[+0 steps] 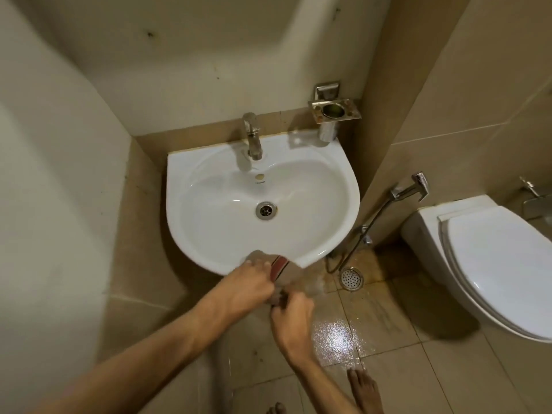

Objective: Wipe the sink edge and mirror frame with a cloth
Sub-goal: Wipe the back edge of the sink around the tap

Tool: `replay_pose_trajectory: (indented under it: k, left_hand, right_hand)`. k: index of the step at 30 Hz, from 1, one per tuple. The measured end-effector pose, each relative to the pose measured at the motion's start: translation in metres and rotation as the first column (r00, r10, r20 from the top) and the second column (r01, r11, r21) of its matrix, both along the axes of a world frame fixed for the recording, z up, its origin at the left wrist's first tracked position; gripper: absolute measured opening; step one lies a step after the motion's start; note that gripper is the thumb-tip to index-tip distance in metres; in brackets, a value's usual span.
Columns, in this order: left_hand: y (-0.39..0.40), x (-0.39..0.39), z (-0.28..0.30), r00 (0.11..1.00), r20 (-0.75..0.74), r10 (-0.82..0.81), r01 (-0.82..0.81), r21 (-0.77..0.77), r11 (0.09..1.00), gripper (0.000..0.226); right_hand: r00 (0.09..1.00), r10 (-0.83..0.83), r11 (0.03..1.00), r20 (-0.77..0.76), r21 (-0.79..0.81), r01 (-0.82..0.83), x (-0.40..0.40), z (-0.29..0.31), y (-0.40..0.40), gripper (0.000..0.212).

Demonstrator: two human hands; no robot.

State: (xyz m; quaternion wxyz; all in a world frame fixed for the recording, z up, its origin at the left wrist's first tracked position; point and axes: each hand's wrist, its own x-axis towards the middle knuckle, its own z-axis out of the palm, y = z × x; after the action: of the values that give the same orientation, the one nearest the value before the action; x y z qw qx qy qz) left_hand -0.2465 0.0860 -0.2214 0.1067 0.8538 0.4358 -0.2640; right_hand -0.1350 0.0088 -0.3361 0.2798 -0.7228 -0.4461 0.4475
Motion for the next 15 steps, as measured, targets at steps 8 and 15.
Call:
replay_pose_trajectory:
  k: [8, 15]
  left_hand:
    - [-0.06, -0.086, -0.036, 0.87, 0.0, 0.494, -0.49, -0.132, 0.862, 0.019]
    - [-0.113, -0.122, -0.036, 0.773, 0.147, 0.618, -0.634, 0.116, 0.765, 0.028]
  right_hand:
    - [0.943, 0.326, 0.918, -0.06, -0.216, -0.331, -0.094, 0.0, -0.021, 0.049]
    - [0.897, 0.434, 0.878, -0.087, -0.183, -0.443, -0.103, 0.003, -0.035, 0.032]
